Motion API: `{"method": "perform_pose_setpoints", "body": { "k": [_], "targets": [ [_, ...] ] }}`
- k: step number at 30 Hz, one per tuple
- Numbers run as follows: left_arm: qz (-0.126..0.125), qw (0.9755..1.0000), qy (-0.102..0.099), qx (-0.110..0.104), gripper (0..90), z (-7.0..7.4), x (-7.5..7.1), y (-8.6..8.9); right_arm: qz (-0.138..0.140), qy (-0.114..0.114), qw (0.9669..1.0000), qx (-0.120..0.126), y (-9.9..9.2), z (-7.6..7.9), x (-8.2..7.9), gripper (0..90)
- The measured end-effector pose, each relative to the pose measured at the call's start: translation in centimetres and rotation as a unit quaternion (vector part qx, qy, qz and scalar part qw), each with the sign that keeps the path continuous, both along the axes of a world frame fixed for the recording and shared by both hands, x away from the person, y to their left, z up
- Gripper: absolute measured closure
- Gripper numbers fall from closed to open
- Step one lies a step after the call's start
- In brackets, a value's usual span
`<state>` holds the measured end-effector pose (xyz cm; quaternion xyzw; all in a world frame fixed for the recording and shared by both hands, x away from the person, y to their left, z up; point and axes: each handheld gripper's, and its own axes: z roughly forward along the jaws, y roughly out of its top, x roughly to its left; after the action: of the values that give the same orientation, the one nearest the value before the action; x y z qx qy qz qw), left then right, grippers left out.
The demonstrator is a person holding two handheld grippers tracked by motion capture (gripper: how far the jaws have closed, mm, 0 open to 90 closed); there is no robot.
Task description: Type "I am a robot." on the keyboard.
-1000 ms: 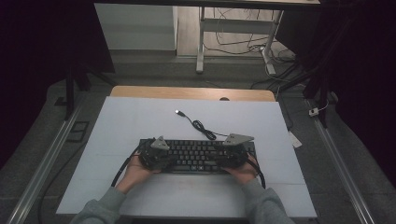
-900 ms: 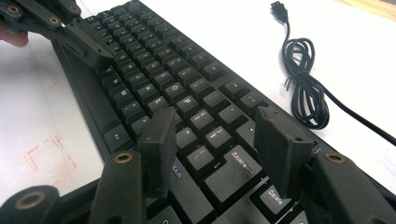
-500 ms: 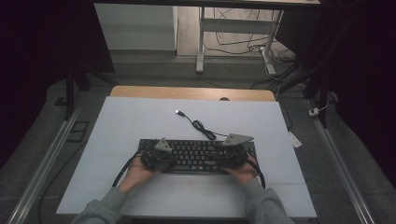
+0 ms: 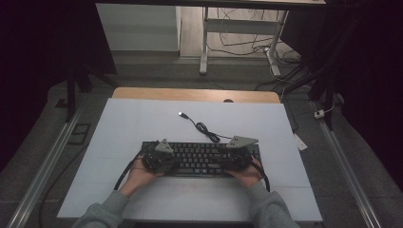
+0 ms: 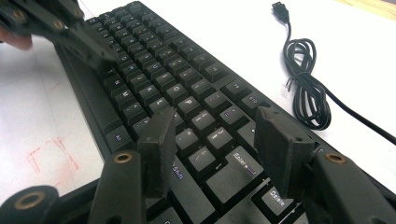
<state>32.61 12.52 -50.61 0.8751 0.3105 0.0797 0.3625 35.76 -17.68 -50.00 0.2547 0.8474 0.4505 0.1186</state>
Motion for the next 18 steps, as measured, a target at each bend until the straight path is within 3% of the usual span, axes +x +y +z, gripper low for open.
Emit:
{"method": "perform_pose_setpoints", "body": {
  "k": [4, 8, 13, 18],
  "targets": [
    [0.015, 0.9995, -0.01, -0.027, 82.5, 1.0, 0.0, 1.2, 0.0, 0.0, 1.0, 0.0, 0.0, 0.0, 0.0, 48.8],
    [0.058, 0.9969, -0.019, -0.05, 60.3, 1.8, 0.1, 2.4, 0.0, 0.0, 1.0, 0.0, 0.0, 0.0, 0.0, 48.8],
    [0.077, 0.9951, -0.015, -0.06, 42.7, 2.4, 0.3, 3.3, 0.0, 0.0, 1.0, 0.001, 0.0, 0.0, 0.0, 48.8],
    [0.081, 0.9947, -0.017, -0.061, 36.2, 2.8, 0.3, 3.8, 0.001, -0.001, 1.0, 0.002, 0.0, 0.1, 0.0, 48.8]
  ]
}}
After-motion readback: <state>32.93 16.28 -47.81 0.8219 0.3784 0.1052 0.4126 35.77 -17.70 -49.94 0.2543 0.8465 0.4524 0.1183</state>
